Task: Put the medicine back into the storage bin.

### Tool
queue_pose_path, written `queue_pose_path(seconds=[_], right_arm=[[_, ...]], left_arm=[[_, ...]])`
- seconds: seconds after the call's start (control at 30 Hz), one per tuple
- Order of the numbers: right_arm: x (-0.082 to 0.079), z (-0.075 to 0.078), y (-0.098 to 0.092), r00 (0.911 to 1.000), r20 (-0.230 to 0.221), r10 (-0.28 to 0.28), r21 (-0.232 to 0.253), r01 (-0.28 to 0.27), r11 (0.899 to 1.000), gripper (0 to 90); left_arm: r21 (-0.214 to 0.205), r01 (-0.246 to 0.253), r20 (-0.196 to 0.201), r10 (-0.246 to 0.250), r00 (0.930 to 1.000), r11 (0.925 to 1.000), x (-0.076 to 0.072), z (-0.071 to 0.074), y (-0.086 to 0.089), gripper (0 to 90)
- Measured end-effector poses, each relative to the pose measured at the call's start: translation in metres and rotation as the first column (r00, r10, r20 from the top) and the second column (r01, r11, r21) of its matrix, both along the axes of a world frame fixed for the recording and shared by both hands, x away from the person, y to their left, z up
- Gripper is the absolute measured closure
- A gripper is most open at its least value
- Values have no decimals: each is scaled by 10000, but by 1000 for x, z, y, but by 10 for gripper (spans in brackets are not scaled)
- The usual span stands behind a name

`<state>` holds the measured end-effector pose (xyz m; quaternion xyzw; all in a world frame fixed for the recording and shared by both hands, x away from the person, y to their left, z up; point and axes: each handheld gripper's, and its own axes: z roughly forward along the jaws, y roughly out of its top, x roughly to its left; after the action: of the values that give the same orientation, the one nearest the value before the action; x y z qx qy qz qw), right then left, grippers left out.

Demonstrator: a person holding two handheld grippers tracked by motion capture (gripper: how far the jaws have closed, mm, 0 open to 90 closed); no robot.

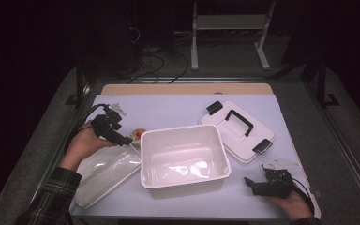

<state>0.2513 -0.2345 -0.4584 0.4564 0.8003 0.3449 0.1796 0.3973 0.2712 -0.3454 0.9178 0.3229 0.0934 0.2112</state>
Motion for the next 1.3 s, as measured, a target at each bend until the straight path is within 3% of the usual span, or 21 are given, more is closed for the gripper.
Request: queue_pose_path(seconds=[0.5, 0.7, 1.3], right_arm=[[0, 0, 0, 10000, -5, 3, -1, -3, 10000, 129], [0, 0, 0, 10000, -3, 3, -1, -3, 10000, 129], [0, 0, 0, 10000, -7, 7, -1, -7, 10000, 128]], left_arm=[[556, 19, -399, 3, 9992, 9985, 33, -29, -31, 139], [1097, 35, -507, 20, 9987, 9940, 43, -48, -35, 134], [1127, 84, -1060, 36, 9944, 9936, 50, -77, -43, 146]])
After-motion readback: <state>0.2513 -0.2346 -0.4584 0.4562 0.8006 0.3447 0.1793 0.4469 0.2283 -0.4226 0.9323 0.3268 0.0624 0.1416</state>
